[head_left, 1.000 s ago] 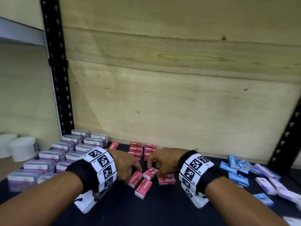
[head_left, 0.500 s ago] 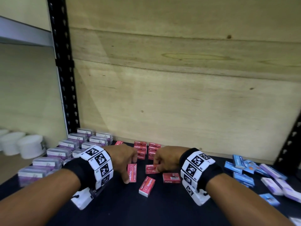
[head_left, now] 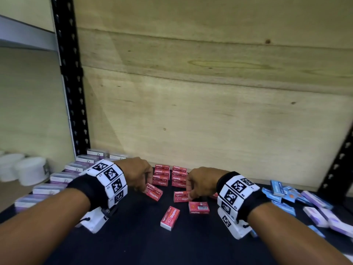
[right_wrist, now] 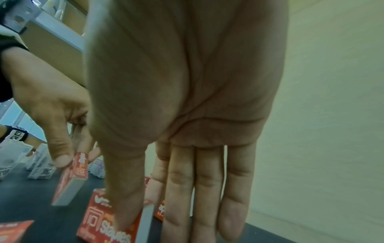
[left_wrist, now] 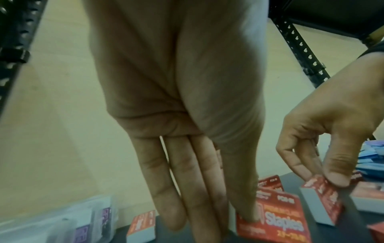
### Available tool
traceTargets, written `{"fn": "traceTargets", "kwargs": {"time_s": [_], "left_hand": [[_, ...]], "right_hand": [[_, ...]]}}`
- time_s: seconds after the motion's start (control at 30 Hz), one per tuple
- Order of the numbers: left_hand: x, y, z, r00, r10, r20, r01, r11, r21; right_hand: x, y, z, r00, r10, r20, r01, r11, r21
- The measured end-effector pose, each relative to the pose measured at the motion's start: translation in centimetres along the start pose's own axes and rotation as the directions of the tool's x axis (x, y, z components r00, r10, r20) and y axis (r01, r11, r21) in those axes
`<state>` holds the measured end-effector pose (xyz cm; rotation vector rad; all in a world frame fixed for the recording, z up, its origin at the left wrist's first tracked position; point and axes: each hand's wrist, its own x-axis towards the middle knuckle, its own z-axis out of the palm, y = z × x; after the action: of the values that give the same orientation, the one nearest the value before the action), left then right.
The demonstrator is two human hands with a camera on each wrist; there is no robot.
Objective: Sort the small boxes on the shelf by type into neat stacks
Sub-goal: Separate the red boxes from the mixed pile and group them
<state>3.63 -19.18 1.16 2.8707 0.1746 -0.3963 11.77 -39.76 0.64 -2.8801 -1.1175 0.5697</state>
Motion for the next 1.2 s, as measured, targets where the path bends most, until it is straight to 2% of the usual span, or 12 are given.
{"fn": "traceTargets", "kwargs": {"time_s": [0.13,0.3,0.57,0.9,1.2], "left_hand": [[1.0,0.2,1.2,0.999,-0.041,-0.032,0.043,0.997,0.066],[2.0,0.1,1.6,1.0,-0.019,-0.024,0.023,0.979,0.201],[2.9,0.1,1.0,0.999,-0.014,0.031,0.008,0.983,0.184],[3.3,0.4,1.0,0.998,-0.011,0.07,0.0,0.988,0.153],[3.1,1.2,0.9,0.999,0.023,0.048,-0.033,0.975,0.22]], "right_hand": [[0.1,-0.2,0.4,0.999,0.007,-0.049,-0.009,1.0,-0.025],[0.4,0.0,0.3,0.998,0.009,-0.057,-0.01,0.999,-0.032],[1.0,-0.2,0.0,0.999,-0.02,-0.034,0.016,0.994,-0.113],[1.3,-0.3,-0.3,1.0,-0.03,-0.008,0.03,0.996,-0.09],[1.8,-0.6,-0.2,0.999,-0.04,-0.017,0.038,0.995,-0.087]]}}
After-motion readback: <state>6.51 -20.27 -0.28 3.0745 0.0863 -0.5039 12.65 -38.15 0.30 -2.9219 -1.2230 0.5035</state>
